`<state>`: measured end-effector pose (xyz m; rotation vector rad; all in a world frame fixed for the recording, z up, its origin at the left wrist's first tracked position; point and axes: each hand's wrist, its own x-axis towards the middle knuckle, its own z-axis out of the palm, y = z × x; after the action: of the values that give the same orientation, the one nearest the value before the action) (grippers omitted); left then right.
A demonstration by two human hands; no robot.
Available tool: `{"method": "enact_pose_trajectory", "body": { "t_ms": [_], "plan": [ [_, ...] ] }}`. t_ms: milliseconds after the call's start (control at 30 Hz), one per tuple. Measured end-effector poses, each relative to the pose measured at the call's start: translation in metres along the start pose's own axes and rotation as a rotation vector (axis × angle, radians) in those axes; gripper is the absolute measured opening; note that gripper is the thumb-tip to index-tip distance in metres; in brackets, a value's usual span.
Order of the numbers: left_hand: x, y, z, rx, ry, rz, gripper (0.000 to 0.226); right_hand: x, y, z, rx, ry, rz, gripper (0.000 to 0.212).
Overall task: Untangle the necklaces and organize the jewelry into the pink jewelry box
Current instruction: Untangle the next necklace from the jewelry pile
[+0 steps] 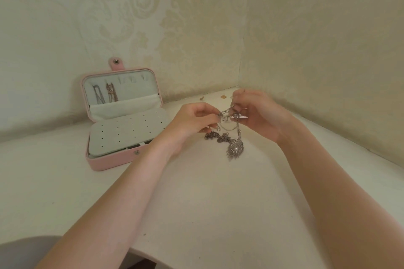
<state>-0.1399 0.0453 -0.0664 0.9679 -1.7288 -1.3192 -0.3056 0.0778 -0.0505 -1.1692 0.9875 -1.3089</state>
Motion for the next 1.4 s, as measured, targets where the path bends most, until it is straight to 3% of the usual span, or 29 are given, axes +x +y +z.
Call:
{"method": "enact_pose_trajectory", "body": {
  "t_ms": [133, 400, 667, 900, 1033, 1200, 1400],
  "plan": [
    [0.000, 0.004, -0.003, -0.267, -0.059, -0.049, 0.012, 0.000, 0.001, -0.002, -0.015, -0.034, 0.014, 0.019],
    [0.001, 0.009, -0.004, -0.481, -0.039, -0.125, 0.019, 0.000, 0.005, -0.003, -0.163, -0.095, 0.024, 0.008],
    [0.000, 0.008, -0.001, -0.349, -0.050, -0.118, 0.024, -0.001, 0.004, 0.001, -0.271, -0.007, 0.038, 0.029],
    [0.001, 0.005, -0.001, -0.257, -0.058, -0.121, 0.024, -0.004, 0.003, 0.006, -0.380, 0.023, 0.082, 0.018],
    [0.000, 0.005, 0.000, -0.253, -0.086, -0.104, 0.021, -0.004, 0.001, 0.007, -0.306, 0.057, 0.072, 0.019],
    [-0.001, -0.001, 0.005, 0.109, -0.052, -0.092, 0.015, -0.001, 0.002, 0.005, -0.193, 0.183, 0.026, 0.023],
    [0.000, -0.004, 0.002, 0.148, 0.065, 0.061, 0.019, 0.001, 0.002, 0.013, -0.174, 0.129, -0.039, 0.023]
  ]
}}
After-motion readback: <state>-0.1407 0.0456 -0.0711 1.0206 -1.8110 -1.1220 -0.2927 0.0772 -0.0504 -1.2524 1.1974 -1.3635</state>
